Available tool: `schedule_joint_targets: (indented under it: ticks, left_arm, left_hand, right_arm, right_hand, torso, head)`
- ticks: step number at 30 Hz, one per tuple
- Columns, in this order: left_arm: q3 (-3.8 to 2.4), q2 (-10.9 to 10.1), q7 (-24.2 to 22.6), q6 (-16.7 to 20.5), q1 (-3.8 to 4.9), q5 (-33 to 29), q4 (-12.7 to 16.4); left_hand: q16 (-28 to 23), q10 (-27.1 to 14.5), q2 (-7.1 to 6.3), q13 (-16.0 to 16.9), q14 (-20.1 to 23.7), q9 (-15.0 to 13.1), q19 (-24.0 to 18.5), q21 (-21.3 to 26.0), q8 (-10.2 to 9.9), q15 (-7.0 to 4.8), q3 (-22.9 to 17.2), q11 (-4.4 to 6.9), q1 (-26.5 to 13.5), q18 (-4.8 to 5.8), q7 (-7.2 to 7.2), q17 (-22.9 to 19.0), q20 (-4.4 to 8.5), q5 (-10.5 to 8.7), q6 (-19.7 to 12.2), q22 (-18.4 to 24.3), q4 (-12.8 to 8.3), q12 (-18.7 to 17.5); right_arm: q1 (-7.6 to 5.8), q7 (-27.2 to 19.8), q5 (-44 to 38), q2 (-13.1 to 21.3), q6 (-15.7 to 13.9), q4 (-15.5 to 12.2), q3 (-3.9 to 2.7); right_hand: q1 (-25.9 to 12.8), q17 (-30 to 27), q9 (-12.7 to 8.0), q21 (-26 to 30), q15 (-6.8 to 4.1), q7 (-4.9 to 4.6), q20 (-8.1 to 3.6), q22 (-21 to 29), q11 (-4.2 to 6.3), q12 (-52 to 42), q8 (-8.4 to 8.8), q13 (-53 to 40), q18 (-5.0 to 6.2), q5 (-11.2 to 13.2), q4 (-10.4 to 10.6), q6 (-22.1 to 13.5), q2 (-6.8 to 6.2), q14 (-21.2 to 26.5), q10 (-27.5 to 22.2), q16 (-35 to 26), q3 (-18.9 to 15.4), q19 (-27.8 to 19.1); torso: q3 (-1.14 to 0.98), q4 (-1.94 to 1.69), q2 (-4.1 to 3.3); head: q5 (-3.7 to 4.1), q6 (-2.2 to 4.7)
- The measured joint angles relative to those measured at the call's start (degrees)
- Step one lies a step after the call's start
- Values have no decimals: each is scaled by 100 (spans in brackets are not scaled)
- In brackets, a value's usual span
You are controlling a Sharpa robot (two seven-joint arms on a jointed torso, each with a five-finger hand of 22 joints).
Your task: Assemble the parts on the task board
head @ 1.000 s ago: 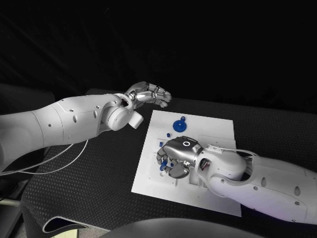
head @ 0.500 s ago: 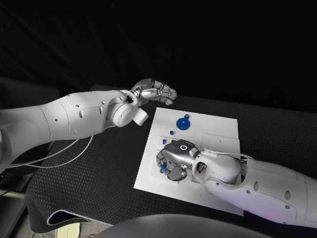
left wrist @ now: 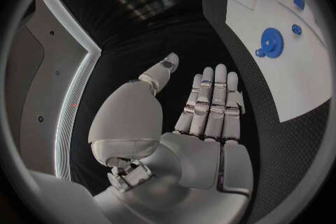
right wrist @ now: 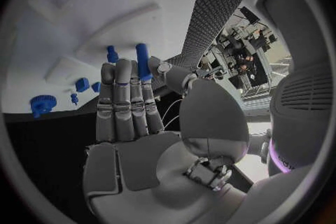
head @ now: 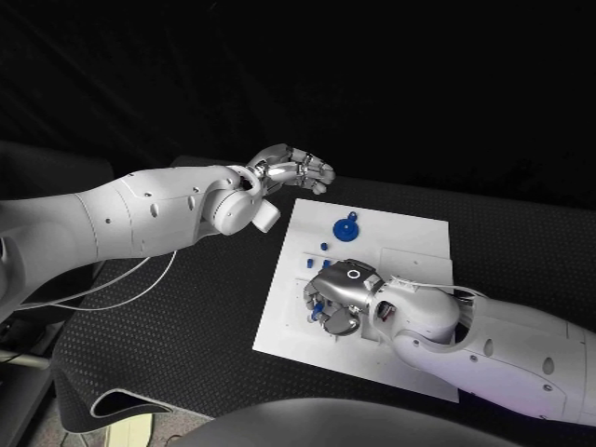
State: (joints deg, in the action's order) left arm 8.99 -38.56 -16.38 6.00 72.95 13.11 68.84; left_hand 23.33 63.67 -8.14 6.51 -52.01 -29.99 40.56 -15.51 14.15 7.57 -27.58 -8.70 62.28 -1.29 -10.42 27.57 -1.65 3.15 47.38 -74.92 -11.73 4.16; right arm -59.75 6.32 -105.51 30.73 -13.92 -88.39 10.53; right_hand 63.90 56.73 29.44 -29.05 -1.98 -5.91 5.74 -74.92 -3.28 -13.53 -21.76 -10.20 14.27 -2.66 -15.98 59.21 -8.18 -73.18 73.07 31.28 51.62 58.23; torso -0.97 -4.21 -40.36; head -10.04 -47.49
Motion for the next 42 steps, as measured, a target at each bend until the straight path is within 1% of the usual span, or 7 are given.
schedule_joint_targets:
  ticks: [6, 15, 22, 25, 33, 42]
  left_arm:
    - [0, 2, 0, -3, 0, -1, 1]
    - [0, 4, 0, -7, 0, -2, 5]
    - [0, 10, 0, -9, 0, -2, 7]
    - [0, 11, 0, -10, 0, -3, 7]
    - [0, 13, 0, -12, 0, -3, 9]
    - [0, 16, 0, -14, 0, -3, 11]
  left_hand:
    - [0, 0, 0, -1, 0, 0, 0, 23, 0, 0, 0, 0, 0, 0, 0, 0, 0, 0, 0, 0, 0, 0]
    - [0, 0, 0, -5, 0, 5, 0, 23, 0, 0, 0, 0, 0, 0, 0, 5, 0, 0, 0, 1, 0, 0]
    - [0, 0, 0, -4, 0, 5, 0, 23, 0, 0, 0, 0, 0, 0, 0, 5, 0, 0, 0, 1, 0, 0]
    - [0, 0, 0, -7, 0, 5, 0, 23, 0, 0, 0, 0, 0, 0, 0, 4, 0, 0, 0, 2, 0, 0]
    - [0, 0, 0, -9, 0, 5, 0, 23, 0, 0, 0, 0, 0, 0, 0, 4, 0, 0, 0, 0, 0, 0]
    - [0, 0, 0, -9, 0, 5, 0, 23, 0, 0, 0, 0, 0, 0, 0, 9, 0, 0, 0, -2, 0, 0]
  right_arm:
    - [-2, 7, -15, 1, 19, 3, 0]
    - [-5, 7, -23, -9, 36, -6, 7]
    - [1, 6, -28, -38, -15, -38, 15]
    - [1, 6, -29, -57, -35, -42, 15]
    - [0, 14, -35, -78, -48, -30, 16]
    - [0, 30, -48, -118, 0, 32, 61]
  right_hand:
    - [0, 0, 8, 0, -24, -3, 0, 1, -1, -15, 0, 0, 0, 0, 0, -4, 0, -2, -1, 0, -1, 0]
    - [1, 6, 9, 0, -25, -5, 0, 1, -9, -15, 0, -1, 0, 2, -24, -5, -1, 0, -10, 0, 8, 0]
    - [1, 6, 9, -22, -23, -6, 1, -3, -1, -15, 0, -1, 0, 5, -31, -6, -1, 1, -19, 0, 2, -1]
    - [1, 11, 12, -22, -23, 10, 1, -3, -1, -14, 2, -1, 1, 5, -31, 10, -1, 1, -20, 0, 2, -1]
    - [2, 11, 21, -22, -21, 10, 1, -2, 5, -14, 5, -1, 0, 23, -31, 10, -2, 2, -13, 0, 1, -1]
    - [2, 16, 25, -22, -18, 10, 1, -1, 13, -5, 19, -1, 0, 28, -31, 9, -2, 1, -7, 0, 0, -1]
  torso:
    - [0, 3, 0]
    - [0, 3, 0]
    - [3, -1, 0]
    - [3, -2, 0]
    - [3, -3, 0]
    - [4, -1, -2]
  head:
    - [-2, -6]
    - [4, -6]
    - [7, -19]
    - [12, -20]
    - [10, -22]
    - [1, -34]
